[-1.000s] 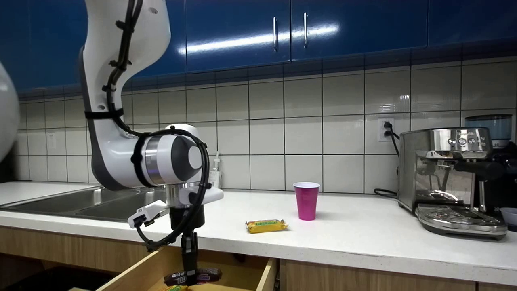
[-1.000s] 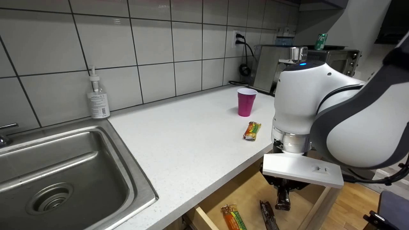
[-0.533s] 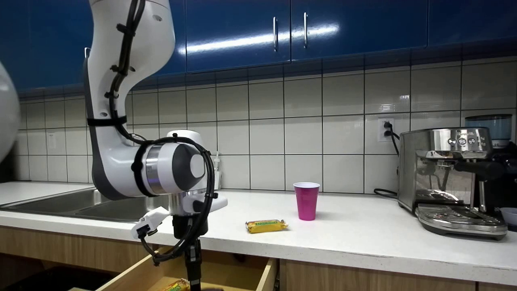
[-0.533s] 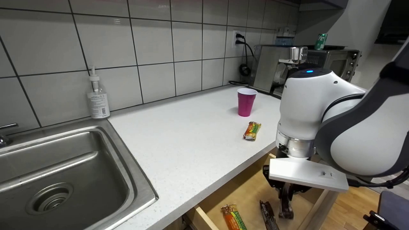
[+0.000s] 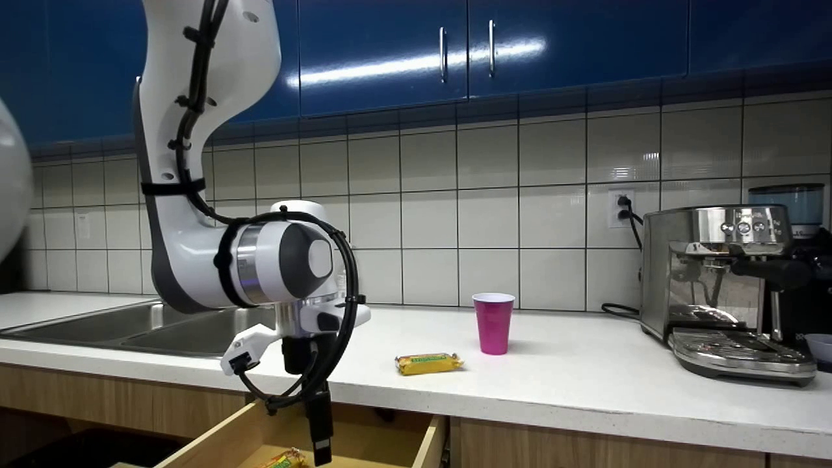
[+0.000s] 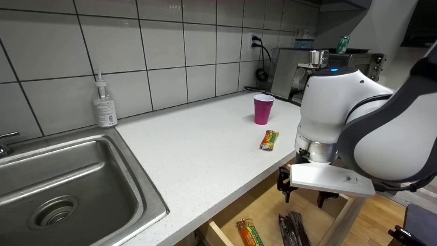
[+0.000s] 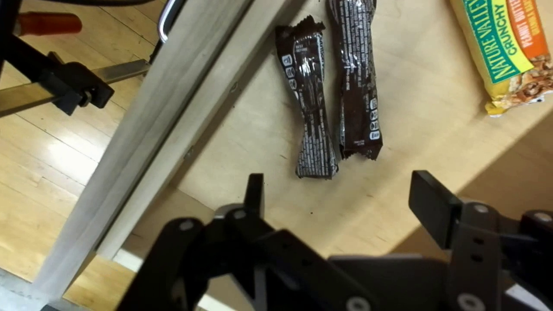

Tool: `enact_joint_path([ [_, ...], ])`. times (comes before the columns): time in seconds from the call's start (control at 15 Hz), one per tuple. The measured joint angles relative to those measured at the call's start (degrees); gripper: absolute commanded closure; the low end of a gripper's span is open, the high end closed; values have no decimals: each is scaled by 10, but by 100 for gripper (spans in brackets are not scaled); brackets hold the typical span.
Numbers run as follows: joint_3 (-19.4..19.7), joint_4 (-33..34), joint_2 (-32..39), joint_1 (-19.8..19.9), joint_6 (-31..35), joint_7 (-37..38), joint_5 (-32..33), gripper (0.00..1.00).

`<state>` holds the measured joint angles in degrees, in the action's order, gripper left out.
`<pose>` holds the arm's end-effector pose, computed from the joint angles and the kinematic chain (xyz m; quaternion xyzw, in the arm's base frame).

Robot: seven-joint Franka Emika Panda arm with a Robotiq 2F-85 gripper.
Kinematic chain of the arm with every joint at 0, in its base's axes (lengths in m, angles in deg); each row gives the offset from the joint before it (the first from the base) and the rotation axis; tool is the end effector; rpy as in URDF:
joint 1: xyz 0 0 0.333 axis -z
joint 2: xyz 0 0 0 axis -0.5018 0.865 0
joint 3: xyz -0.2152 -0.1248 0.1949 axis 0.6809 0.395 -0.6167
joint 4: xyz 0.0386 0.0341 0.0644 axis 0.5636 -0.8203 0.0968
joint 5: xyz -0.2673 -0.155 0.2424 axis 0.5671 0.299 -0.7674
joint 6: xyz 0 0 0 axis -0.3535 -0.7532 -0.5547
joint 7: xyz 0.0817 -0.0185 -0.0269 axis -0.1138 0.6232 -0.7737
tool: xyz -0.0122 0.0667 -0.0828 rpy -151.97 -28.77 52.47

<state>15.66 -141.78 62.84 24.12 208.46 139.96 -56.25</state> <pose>0.4064 -0.0099 0.1707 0.8973 -0.4393 0.0155 0.0405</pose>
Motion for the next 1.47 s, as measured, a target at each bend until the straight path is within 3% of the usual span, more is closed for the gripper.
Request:
enact_joint_path([
  [0.4, 1, -1, -64, 11, -14, -76, -16, 0],
  [0.87, -8, 25, -113, 37, -76, -204, -112, 0],
  [1.47, -13, 125, -85, 49, -138, -227, -119, 0],
])
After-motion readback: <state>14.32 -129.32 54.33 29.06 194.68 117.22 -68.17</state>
